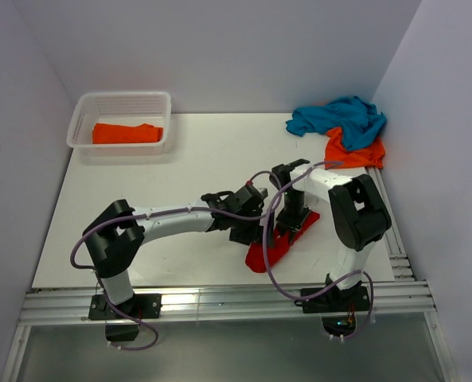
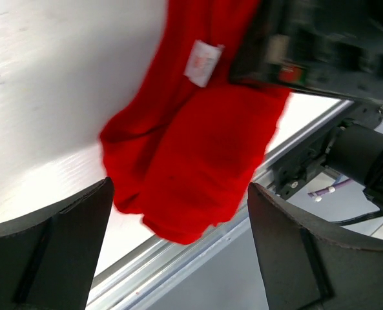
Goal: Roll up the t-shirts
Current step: Roll the tshirt
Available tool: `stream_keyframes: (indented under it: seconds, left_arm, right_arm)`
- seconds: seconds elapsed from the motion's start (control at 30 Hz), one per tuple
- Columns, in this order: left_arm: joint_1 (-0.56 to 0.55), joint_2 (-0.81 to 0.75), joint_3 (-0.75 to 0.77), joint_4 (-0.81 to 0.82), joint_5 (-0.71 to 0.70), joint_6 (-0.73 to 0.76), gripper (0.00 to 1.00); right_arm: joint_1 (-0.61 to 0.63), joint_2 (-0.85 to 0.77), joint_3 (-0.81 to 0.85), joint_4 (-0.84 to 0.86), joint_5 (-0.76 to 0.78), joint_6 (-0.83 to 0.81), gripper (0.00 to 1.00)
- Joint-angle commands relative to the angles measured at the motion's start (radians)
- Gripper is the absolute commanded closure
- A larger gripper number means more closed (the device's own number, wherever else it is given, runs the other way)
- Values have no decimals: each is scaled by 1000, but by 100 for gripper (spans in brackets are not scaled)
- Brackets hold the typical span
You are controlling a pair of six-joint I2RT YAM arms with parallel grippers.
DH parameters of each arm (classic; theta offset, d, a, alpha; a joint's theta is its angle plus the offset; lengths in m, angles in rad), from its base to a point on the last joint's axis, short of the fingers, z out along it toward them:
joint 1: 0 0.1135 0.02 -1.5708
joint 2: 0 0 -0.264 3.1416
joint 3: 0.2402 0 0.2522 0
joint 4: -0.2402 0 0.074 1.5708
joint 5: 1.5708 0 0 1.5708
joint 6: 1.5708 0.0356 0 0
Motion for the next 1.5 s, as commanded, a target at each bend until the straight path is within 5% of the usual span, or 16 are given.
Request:
stream_keyframes:
  seconds: [0.0, 0.5, 0.73, 0.83, 0.93, 0.97, 1.0, 1.13, 1.47]
  left_arm:
    - [-34, -12, 37, 100, -23, 32, 11]
    - [-125, 112, 110, 9, -73, 86, 14]
    - [-142, 168, 101, -68, -116, 77, 26]
    - [-142, 194, 83, -82, -107, 64, 45]
    - [-142, 195, 52, -70, -76, 54, 76]
    - [-142, 195, 43, -71, -73, 51, 97]
    - [-142, 195, 40, -74, -70, 48, 100]
    - [-139, 195, 26, -79, -53, 51, 100]
    - [-134, 206, 18, -71, -21, 55, 100]
  right_arm:
    - [7, 23, 38, -4, 11, -4, 100]
    - [9, 69, 75, 2, -21, -16, 100]
    - [11, 89, 124, -13, -16, -24, 100]
    - [11, 95, 147, -21, -15, -28, 100]
    - [9, 114, 170, -30, -12, -44, 100]
    - [6, 121, 176, -40, -7, -48, 100]
    - [4, 132, 190, -45, -1, -55, 97]
    - [-5, 130, 208, -68, 77, -68, 51]
    - [-103, 114, 199, -65, 159, -124, 49]
